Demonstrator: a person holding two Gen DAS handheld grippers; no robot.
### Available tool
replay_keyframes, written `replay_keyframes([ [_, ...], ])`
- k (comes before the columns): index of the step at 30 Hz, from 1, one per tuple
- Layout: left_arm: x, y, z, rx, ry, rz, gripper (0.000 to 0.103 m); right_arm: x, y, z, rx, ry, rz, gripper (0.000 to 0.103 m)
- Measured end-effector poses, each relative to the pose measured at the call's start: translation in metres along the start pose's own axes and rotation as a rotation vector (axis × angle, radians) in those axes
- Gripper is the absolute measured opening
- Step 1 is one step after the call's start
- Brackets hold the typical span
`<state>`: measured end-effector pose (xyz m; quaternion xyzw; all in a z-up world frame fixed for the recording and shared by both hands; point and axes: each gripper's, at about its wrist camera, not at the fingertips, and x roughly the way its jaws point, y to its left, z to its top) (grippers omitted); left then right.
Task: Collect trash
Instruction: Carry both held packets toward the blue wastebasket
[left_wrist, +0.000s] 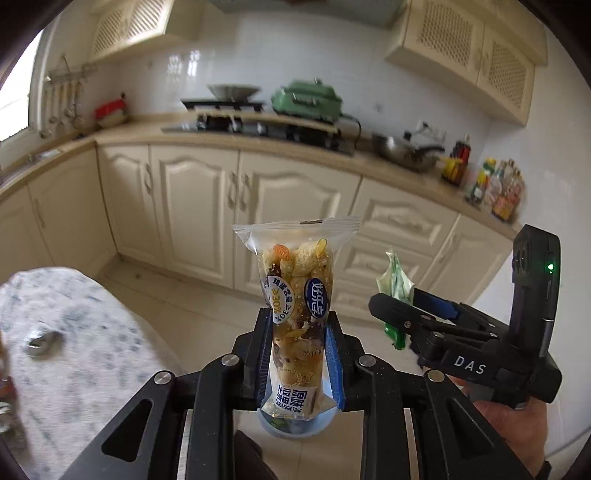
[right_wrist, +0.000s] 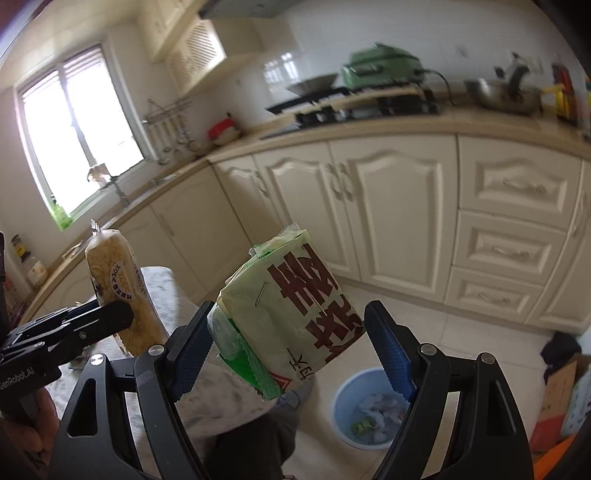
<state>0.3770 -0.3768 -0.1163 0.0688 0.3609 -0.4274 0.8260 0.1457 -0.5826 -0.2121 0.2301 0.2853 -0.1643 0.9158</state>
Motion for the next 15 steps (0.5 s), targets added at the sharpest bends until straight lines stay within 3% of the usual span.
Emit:
replay_keyframes([
  [7,0.129,-0.002,0.012,-0.018,0.228,-0.039,0.023,0.067,-0.071,-0.035,0.111,0.143,-0.048,0.082],
  [15,0.287,0.005,0.025,-0.025,0.493,0.006,0.023,0.141,-0.132,-0.073,0.214,0.287,-0.067,0.082],
])
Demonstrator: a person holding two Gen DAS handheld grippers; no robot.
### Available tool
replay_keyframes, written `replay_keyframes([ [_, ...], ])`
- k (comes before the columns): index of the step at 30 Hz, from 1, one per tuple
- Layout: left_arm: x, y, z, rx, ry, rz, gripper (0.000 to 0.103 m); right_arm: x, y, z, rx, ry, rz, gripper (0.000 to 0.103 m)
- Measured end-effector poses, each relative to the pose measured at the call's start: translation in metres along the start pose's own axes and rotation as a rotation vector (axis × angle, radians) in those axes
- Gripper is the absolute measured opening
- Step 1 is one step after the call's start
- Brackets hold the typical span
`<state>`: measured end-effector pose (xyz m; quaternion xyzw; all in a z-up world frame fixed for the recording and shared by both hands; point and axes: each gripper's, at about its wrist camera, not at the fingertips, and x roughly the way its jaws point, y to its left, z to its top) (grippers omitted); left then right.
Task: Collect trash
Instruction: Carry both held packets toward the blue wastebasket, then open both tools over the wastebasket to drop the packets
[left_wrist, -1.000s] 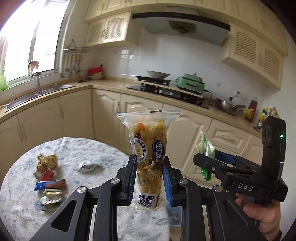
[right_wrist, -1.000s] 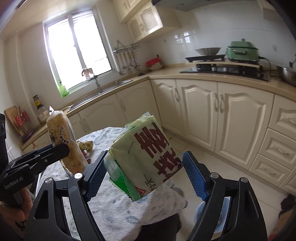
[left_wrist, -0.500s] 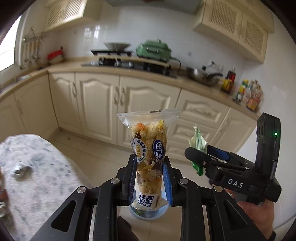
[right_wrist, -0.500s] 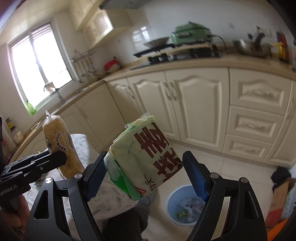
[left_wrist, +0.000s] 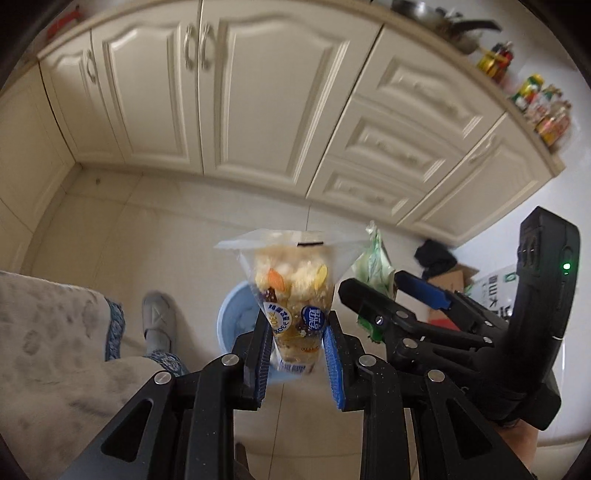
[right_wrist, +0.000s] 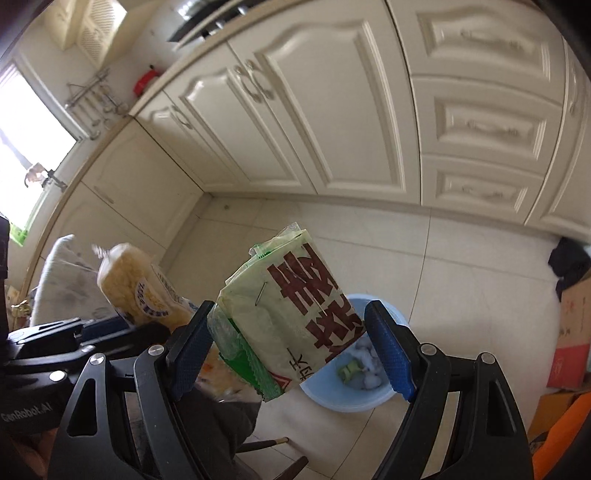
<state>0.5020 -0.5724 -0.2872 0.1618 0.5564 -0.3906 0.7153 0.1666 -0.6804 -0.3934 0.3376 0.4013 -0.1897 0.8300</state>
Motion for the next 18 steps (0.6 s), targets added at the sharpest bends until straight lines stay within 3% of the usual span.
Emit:
replay_keyframes([
  [3,0.041,0.008,0.018,-0.03,0.084,0.031,0.026,0.031,-0.02,-0.002,0.033,0.053,-0.022,0.082],
  [6,0.062,0.01,0.026,-0.06,0.122,0.08,0.048,0.057,-0.035,-0.006,0.065,0.126,-0.025,0.084],
  [8,0.063,0.006,0.03,-0.061,0.108,0.113,0.076,0.066,-0.043,-0.01,0.085,0.141,-0.031,0.093],
  [9,0.061,0.005,0.031,-0.063,0.096,0.135,0.081,0.069,-0.047,-0.012,0.095,0.144,-0.039,0.099],
  [14,0.044,0.0,0.035,-0.064,0.032,0.189,0.096,0.066,-0.055,-0.022,0.14,0.141,-0.063,0.103],
  [18,0.022,0.0,0.033,-0.075,-0.031,0.212,0.097,0.049,-0.046,-0.025,0.151,0.109,-0.082,0.103],
])
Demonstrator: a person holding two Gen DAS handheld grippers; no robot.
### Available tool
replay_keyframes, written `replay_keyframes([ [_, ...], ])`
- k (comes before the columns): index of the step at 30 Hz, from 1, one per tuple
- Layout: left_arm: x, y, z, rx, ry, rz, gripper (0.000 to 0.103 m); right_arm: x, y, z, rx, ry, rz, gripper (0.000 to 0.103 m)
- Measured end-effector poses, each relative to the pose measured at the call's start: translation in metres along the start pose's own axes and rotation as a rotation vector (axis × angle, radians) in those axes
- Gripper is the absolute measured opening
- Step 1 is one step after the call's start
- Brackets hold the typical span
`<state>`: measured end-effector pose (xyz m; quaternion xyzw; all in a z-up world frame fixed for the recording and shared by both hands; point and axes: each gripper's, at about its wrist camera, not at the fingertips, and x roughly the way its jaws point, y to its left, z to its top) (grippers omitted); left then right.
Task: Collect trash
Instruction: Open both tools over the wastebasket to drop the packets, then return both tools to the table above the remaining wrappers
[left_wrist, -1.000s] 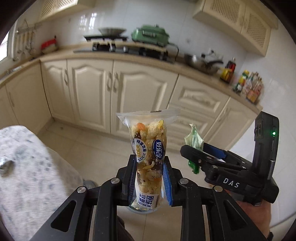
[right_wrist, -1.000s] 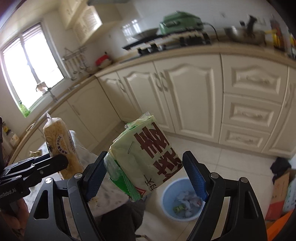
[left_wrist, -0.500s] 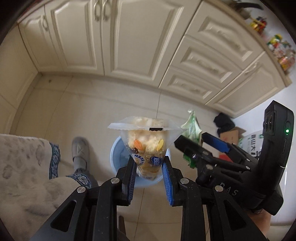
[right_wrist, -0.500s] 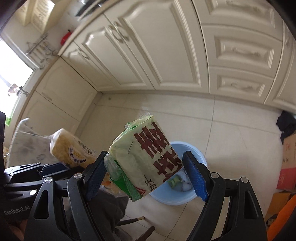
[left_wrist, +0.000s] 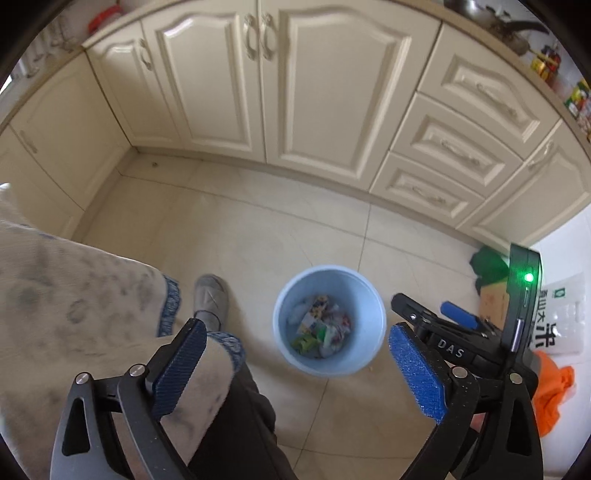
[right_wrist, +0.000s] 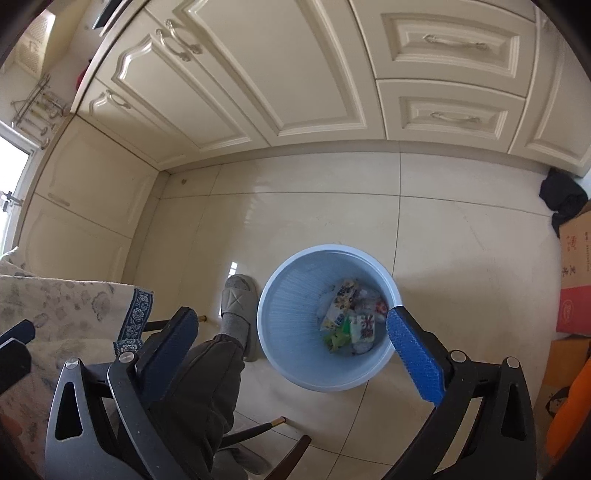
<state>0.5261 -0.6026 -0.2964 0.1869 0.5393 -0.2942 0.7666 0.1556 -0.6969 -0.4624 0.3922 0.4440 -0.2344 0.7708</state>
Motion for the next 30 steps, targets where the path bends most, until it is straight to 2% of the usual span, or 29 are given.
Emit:
replay_keyframes([
  [4,-0.031,0.001,-0.003,-0.011,-0.067,-0.032,0.098,-0.03,0.021,-0.005,-0.028,-0.05,-0.006,0.103],
  [7,-0.067,0.004,-0.009,-0.017,-0.152,-0.05,0.098,-0.058,0.042,-0.006,-0.054,-0.105,-0.001,0.103],
  [11,-0.114,0.018,-0.034,-0.026,-0.264,-0.082,0.102,-0.105,0.081,-0.011,-0.108,-0.197,0.01,0.103],
  [16,-0.172,0.056,-0.064,-0.057,-0.386,-0.105,0.102,-0.154,0.141,-0.024,-0.199,-0.293,0.04,0.103],
  [21,-0.229,0.101,-0.113,-0.103,-0.509,-0.103,0.102,-0.198,0.205,-0.041,-0.302,-0.371,0.088,0.103],
  [23,-0.253,0.116,-0.145,-0.125,-0.552,-0.088,0.102,-0.212,0.228,-0.05,-0.346,-0.393,0.112,0.103],
  [27,-0.281,0.144,-0.183,-0.18,-0.628,-0.057,0.102,-0.235,0.275,-0.068,-0.43,-0.441,0.151,0.103],
  [30,-0.315,0.174,-0.242,-0.216,-0.679,-0.028,0.102,-0.248,0.304,-0.083,-0.479,-0.465,0.182,0.103],
])
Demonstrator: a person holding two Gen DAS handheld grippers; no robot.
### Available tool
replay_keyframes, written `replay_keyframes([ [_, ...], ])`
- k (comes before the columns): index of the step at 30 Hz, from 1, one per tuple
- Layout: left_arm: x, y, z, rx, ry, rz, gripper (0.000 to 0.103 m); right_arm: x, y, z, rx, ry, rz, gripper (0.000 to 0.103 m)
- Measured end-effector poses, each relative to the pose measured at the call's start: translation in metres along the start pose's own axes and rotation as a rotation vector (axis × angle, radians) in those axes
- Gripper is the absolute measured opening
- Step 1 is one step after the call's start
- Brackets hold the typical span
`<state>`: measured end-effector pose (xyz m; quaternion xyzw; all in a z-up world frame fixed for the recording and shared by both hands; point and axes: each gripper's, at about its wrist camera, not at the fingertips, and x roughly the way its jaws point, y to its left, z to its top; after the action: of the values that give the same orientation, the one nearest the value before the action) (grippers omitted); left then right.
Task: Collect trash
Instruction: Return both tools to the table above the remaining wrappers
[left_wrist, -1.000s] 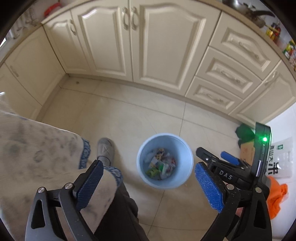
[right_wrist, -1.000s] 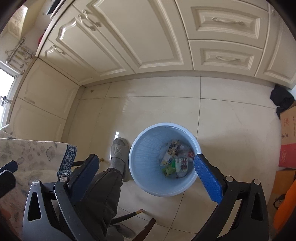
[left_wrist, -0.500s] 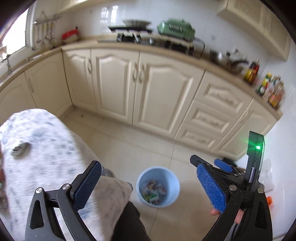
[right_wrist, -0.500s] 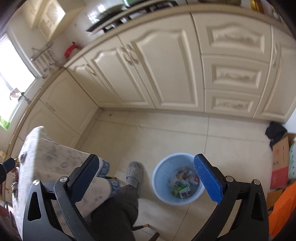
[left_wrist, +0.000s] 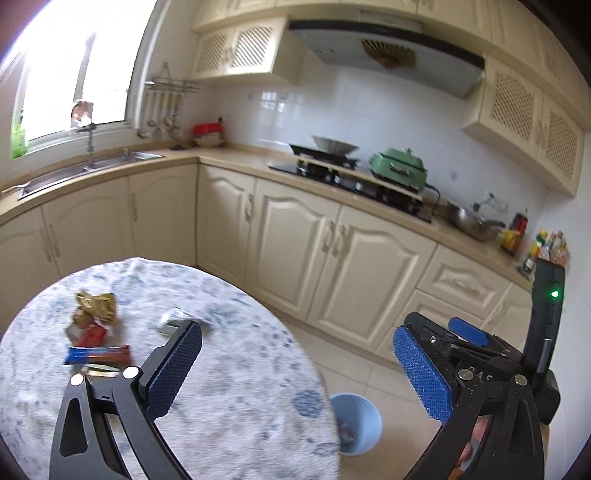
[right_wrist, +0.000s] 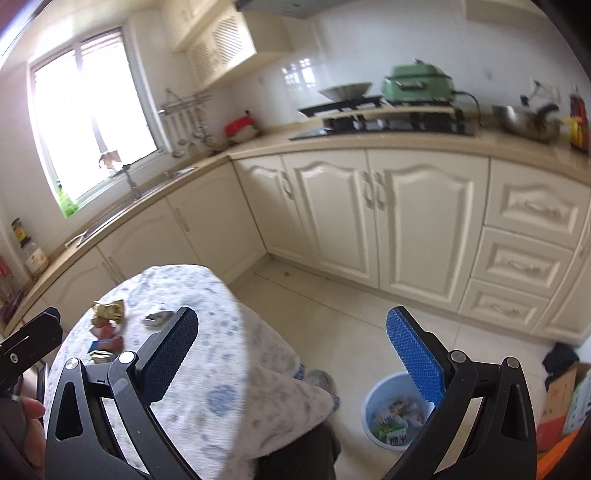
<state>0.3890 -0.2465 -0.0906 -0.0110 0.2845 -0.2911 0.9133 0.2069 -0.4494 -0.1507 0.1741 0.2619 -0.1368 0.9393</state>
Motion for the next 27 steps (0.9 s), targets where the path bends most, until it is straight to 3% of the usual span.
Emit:
replay_keyframes([
  [6,-0.104,0.055,-0.032,-0.039,-0.095,0.076,0.102,-0.016,0.063,0.007,-0.081,-0.049,0.068,0.103],
  [12,-0.158,0.089,-0.069,-0.061,-0.185,0.2,0.102,-0.035,0.121,0.006,-0.171,-0.098,0.139,0.103],
  [19,-0.18,0.114,-0.111,-0.118,-0.185,0.301,0.102,-0.035,0.173,-0.004,-0.258,-0.11,0.209,0.103],
  [27,-0.163,0.127,-0.138,-0.156,-0.079,0.353,0.102,0.003,0.194,-0.026,-0.302,-0.023,0.238,0.103],
])
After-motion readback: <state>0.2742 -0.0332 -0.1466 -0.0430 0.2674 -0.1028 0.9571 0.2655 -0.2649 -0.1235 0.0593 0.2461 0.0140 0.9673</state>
